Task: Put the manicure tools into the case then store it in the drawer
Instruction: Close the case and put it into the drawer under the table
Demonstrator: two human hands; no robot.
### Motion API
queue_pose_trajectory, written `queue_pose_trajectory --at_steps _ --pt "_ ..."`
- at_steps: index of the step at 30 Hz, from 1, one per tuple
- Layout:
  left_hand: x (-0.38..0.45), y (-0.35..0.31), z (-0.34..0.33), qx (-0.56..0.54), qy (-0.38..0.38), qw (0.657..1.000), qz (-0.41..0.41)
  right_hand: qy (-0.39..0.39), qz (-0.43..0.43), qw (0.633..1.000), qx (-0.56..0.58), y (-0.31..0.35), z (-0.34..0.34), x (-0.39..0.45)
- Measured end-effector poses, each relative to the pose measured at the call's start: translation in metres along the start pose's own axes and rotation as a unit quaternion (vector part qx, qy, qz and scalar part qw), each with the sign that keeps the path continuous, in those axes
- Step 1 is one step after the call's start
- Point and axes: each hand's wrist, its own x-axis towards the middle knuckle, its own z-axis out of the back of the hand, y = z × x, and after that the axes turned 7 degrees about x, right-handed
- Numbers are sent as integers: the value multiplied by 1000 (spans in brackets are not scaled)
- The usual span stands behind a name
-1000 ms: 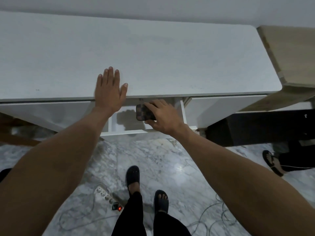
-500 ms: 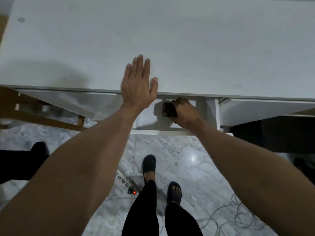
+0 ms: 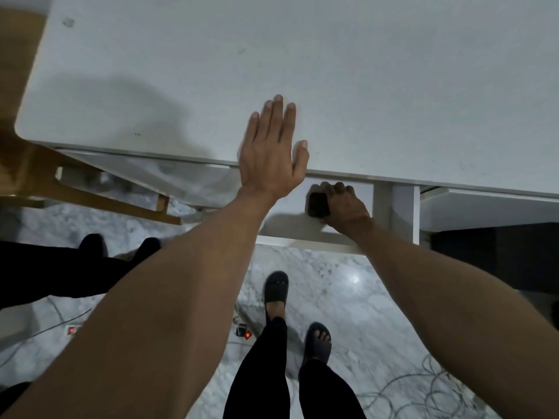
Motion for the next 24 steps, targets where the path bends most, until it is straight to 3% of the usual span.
queue_pose_trajectory --at_steps 7,14,24 --pt "0 1 8 -9 54 998 -11 -44 -23 999 6 -2 31 -29" --pt "-4 3 42 -65 225 972 -23 -153 -7 988 15 -7 55 -106" --pt "-136 -34 95 -121 217 968 -15 -201 38 979 -2 -3 46 -196"
